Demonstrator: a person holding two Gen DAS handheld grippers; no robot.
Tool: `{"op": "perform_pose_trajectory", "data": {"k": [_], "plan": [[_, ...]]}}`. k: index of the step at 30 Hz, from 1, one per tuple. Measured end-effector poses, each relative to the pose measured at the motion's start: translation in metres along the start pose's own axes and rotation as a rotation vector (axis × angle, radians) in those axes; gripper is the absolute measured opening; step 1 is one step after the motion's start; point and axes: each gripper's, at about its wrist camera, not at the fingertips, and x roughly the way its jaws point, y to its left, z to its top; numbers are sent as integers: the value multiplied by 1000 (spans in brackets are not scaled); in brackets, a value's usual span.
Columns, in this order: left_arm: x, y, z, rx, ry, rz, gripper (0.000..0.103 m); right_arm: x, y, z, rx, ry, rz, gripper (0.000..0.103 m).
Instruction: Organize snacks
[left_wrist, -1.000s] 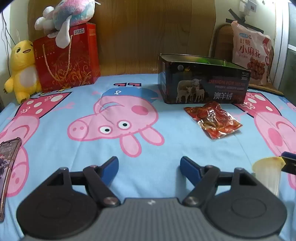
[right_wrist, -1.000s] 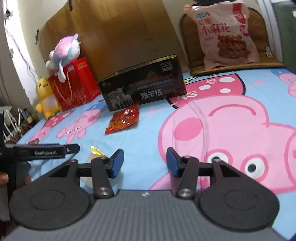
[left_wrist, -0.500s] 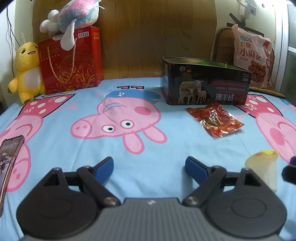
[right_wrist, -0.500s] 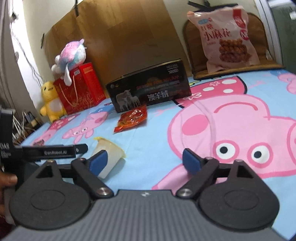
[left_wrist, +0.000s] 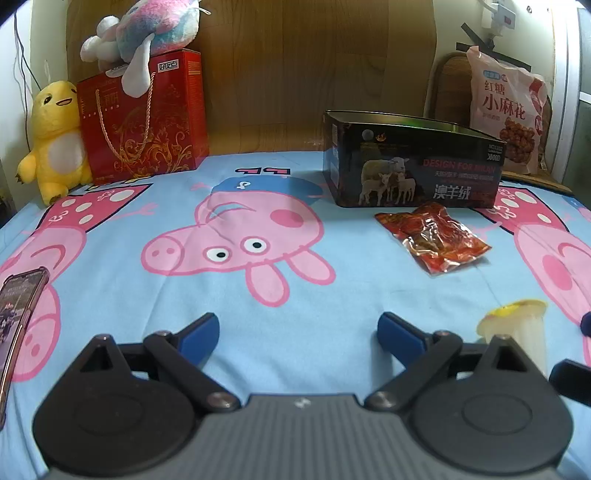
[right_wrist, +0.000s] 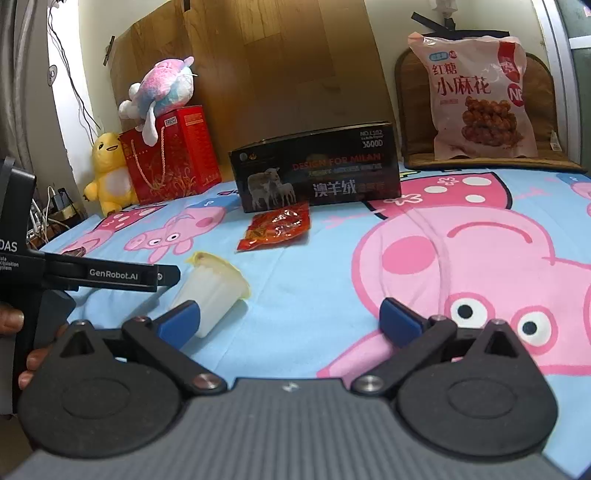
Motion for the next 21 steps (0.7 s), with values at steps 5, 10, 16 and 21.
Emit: {"op": "perform_pose_trajectory", "data": {"k": [5, 10, 16, 21], "plan": [[0, 0, 0, 1, -1, 3, 96, 1, 0, 1, 5, -5, 0, 103], [0, 0, 0, 0, -2, 2, 97, 1, -1, 0, 16, -11, 6, 103], [0, 1, 0, -1, -3, 2, 97, 0, 4, -2, -18, -1, -17, 103], [-1, 1, -1, -3, -7, 5, 97, 1, 6, -2, -34, -1, -15, 103]]}}
